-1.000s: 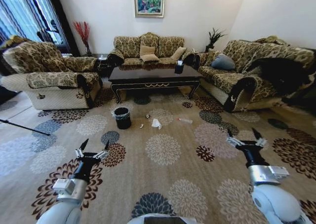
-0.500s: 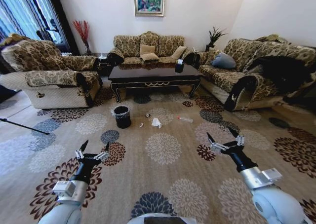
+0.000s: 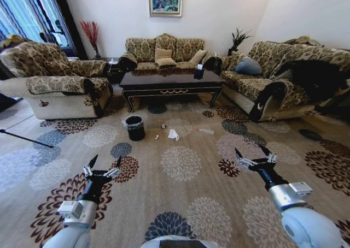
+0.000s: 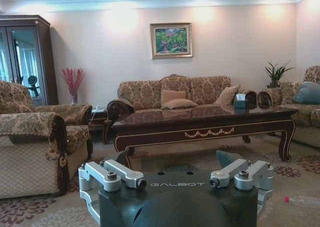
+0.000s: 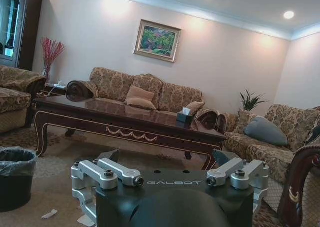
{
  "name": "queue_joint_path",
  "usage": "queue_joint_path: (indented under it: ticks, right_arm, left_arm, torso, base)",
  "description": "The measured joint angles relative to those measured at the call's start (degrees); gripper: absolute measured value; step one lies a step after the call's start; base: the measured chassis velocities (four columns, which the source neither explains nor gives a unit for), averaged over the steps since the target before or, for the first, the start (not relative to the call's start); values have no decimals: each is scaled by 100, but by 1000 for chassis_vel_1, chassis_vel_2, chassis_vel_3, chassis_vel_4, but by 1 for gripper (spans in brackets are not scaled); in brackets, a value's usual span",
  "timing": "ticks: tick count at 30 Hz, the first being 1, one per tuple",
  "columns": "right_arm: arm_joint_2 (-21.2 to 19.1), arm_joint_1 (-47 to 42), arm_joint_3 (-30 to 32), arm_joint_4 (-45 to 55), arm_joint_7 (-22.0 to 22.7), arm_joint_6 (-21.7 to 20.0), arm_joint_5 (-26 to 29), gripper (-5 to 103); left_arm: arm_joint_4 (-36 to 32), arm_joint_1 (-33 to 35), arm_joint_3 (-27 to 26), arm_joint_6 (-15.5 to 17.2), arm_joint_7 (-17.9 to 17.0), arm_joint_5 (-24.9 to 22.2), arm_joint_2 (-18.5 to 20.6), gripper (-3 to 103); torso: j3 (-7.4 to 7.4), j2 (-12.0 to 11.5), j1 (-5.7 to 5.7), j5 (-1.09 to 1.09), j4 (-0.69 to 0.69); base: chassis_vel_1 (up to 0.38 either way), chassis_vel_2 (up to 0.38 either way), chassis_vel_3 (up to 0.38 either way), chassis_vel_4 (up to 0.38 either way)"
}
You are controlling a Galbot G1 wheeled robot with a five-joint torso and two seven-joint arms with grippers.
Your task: Move to the front of the table and pick up the trash from the floor, then place it into the trash bin.
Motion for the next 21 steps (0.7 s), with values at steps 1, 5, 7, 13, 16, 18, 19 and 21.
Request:
queue_joint_path:
  ticks: [1, 5, 7, 13, 16, 18, 19, 21]
  right_arm:
    - [-8, -12, 4, 0, 3, 0, 13, 100]
    - [-44, -41, 52, 2, 15, 5, 46, 100]
    - [-50, -41, 68, 0, 19, 14, 53, 100]
    - [-59, -18, 68, -75, 29, 42, 44, 100]
    - [-64, 2, 64, -111, 35, 60, 34, 100]
    - [-66, 16, 58, -139, 37, 69, 27, 100]
    - [-66, 16, 58, -139, 37, 69, 27, 100]
    - [-66, 30, 50, -159, 37, 79, 26, 100]
  left_arm:
    - [2, -5, 4, 2, 0, 0, -1, 100]
    - [12, -19, 10, 19, 3, -9, -7, 100]
    - [22, -11, 13, 23, 6, -14, -7, 100]
    - [66, 55, 29, 7, 22, 25, -13, 100]
    - [75, 80, 28, -5, 25, 33, -24, 100]
    - [96, 92, 28, -25, 27, 65, -28, 100]
    - [96, 92, 28, -25, 27, 65, -28, 100]
    - [130, 103, 31, -62, 29, 134, -44, 100]
  torso:
    - [-13, -22, -9, 0, 0]
    - [-66, -112, -46, 0, 0]
    - [-101, -167, -67, 0, 0]
    - [-191, -309, -117, 0, 0]
    - [-222, -363, -140, 0, 0]
    - [-254, -414, -161, 0, 0]
    - [-254, -414, -161, 0, 0]
    - [-291, -478, -185, 0, 0]
  base:
    - [0, 0, 0, 0]
    - [0, 0, 0, 0]
    - [0, 0, 0, 0]
    - [0, 0, 0, 0]
    - [0, 0, 0, 0]
    - [0, 0, 0, 0]
    - [0, 0, 0, 0]
    - [0, 0, 0, 0]
